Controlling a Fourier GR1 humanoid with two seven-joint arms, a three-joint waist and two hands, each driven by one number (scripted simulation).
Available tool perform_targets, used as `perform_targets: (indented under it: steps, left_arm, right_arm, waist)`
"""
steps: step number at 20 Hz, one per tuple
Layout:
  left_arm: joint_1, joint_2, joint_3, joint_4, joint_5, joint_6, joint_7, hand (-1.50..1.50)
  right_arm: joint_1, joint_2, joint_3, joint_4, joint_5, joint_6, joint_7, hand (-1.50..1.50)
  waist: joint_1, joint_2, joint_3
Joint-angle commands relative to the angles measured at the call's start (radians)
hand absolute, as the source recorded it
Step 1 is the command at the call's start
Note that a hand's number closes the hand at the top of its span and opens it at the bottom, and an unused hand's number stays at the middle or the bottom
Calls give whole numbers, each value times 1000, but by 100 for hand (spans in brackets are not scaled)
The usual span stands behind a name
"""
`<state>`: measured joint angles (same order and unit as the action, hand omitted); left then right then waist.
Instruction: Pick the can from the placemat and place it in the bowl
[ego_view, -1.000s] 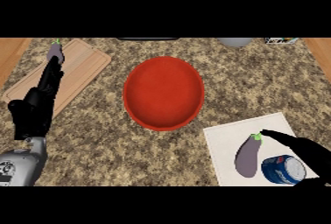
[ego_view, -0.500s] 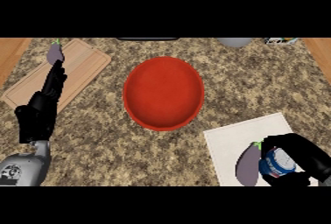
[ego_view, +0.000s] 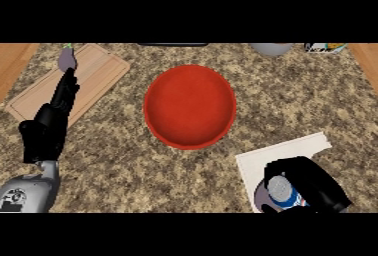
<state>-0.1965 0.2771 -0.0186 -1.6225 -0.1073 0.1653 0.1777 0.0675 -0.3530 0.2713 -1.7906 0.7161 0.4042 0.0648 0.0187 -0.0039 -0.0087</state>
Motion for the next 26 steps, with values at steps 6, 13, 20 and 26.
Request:
perform_targets:
  steps: [6,13,20,26]
  left_arm:
    - [-39,-12,-32,3,-1,-20,-2,0]
    - [-29,-21,-41,17,-10,-13,9,0]
    - [-24,-32,-35,33,-13,-1,-3,0]
    - [-63,-13,-18,42,-13,-9,5,0]
  right_arm:
    - [-112,345,369,13,153,-133,306,150]
    - [-187,352,528,-53,161,-478,516,150]
    - [-317,353,627,-18,333,-711,840,150]
    - [-522,353,631,60,368,-855,1102,150]
  waist:
    - [81,5,3]
    - [58,-10,7]
    - [30,-11,2]
    - [46,1,5]
